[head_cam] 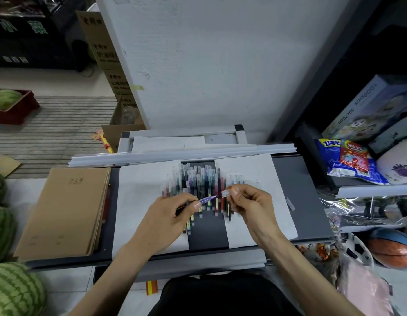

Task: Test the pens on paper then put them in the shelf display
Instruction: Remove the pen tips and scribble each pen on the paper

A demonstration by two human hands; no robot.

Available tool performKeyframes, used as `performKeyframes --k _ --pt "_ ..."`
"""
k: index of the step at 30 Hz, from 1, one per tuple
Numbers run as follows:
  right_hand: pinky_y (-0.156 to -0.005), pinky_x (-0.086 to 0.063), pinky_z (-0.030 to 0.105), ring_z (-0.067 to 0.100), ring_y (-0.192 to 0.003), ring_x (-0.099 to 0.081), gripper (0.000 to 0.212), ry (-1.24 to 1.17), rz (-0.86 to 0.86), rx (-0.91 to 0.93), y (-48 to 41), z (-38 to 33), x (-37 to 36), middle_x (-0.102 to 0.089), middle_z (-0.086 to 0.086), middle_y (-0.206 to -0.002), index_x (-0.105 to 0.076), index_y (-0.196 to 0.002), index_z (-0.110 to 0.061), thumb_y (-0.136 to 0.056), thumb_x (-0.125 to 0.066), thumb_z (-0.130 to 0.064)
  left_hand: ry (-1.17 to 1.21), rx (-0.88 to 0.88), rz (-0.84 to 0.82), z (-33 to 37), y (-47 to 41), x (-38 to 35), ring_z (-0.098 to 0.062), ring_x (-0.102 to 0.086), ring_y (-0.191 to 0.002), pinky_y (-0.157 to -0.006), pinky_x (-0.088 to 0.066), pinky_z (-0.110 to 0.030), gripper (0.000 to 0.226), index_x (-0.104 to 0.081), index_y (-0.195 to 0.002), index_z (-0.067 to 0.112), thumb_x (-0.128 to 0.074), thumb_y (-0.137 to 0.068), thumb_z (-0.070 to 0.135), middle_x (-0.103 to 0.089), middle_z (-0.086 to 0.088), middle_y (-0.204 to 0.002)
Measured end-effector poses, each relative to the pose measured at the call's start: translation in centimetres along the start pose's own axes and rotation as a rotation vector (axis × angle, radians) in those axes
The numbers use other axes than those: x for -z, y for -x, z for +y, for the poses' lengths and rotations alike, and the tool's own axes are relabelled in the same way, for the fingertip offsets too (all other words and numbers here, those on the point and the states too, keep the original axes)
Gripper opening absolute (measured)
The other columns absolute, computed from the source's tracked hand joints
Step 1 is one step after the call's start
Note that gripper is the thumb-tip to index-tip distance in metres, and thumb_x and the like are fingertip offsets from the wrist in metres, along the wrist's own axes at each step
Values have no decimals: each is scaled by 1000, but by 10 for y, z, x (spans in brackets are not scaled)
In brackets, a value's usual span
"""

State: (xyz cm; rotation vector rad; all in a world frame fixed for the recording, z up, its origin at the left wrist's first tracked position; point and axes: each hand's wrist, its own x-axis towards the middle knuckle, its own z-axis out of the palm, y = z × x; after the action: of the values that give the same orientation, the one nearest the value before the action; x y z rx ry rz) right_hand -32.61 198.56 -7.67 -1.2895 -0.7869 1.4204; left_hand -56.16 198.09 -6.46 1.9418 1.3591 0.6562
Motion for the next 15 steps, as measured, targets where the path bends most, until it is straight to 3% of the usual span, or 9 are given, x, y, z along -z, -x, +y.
performKeyframes --k 7,9,13,15 --pt "-59 -45 22 17 -62 -53 14 97 -115 35 2 9 -10 -70 12 -72 -80 -94 -6 -97 -68 -2 7 -2 -8 2 -4 -9 -14 -52 -57 -55 -37 -24 14 -69 -101 32 -57 -107 38 -57 11 -66" --pt "-58 -43 21 18 -62 -51 17 56 -95 19 4 14 -14 -68 15 -72 -80 -91 -6 -98 -66 -1 19 2 7 2 -6 -15 -15 -53 -56 -54 -37 -25 15 -69 -99 30 -58 -107 34 -58 10 -65" --pt "-56 -42 22 18 -59 -52 18 33 -51 -21 -3 18 -14 -65 14 -69 -79 -88 -3 -98 -64 1 35 58 23 -1 -9 -33 -19 -54 -61 -59 -44 -42 19 -69 -92 23 -59 -107 28 -61 4 -68" --pt "-57 -43 23 16 -60 -54 17 55 -70 -36 -8 16 -11 -65 14 -70 -78 -89 -2 -99 -64 1 93 103 41 0 -10 -42 -20 -54 -62 -60 -44 -40 19 -69 -90 24 -60 -107 27 -60 4 -68"
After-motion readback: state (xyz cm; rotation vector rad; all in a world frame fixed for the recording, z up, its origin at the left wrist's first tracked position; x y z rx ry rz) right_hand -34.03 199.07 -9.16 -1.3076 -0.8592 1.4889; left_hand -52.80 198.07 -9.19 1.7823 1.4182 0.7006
